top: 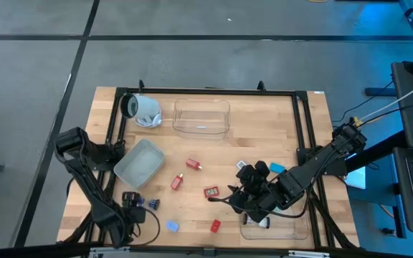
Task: Pick & Place Office items
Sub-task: Put the dark blue hourglass into the bottom transparent bin
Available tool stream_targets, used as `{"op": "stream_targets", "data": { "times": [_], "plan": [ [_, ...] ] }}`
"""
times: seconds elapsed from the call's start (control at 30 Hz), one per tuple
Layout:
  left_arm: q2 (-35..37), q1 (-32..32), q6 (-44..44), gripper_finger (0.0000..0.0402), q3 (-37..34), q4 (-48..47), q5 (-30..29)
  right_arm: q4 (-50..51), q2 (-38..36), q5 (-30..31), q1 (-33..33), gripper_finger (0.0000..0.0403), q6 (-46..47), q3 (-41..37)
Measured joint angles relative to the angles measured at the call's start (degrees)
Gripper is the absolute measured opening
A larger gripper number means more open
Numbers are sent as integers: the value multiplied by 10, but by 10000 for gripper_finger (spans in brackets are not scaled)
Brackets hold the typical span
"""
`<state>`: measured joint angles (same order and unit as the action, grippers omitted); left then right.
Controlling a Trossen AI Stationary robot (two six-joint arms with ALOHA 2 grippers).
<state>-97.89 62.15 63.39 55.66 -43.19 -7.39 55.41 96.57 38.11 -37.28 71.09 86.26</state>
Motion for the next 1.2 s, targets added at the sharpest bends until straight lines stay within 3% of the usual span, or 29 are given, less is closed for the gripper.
{"op": "stream_targets", "data": {
  "times": [0.2, 0.43, 0.57, 0.7, 0.97, 1.2],
  "plan": [
    [19, -4, -48, 272, 30, -2, 21, -2, 0, 0, 1, 245, 0, 0],
    [28, -4, -140, 275, 50, -45, -86, -2, 0, 0, 2, 245, 3, 0],
    [28, -4, -151, 274, 44, -79, -109, -4, 0, 0, 2, 245, 3, 0],
    [28, -4, -125, 275, 31, -122, -103, -6, 0, 0, 2, 245, 3, 0],
    [28, -7, -120, 276, -49, -88, -61, -6, 0, 0, 2, 245, 3, 0],
    [31, -25, -108, 276, -63, -62, -30, -6, 0, 0, 2, 245, 4, 0]
  ]
}}
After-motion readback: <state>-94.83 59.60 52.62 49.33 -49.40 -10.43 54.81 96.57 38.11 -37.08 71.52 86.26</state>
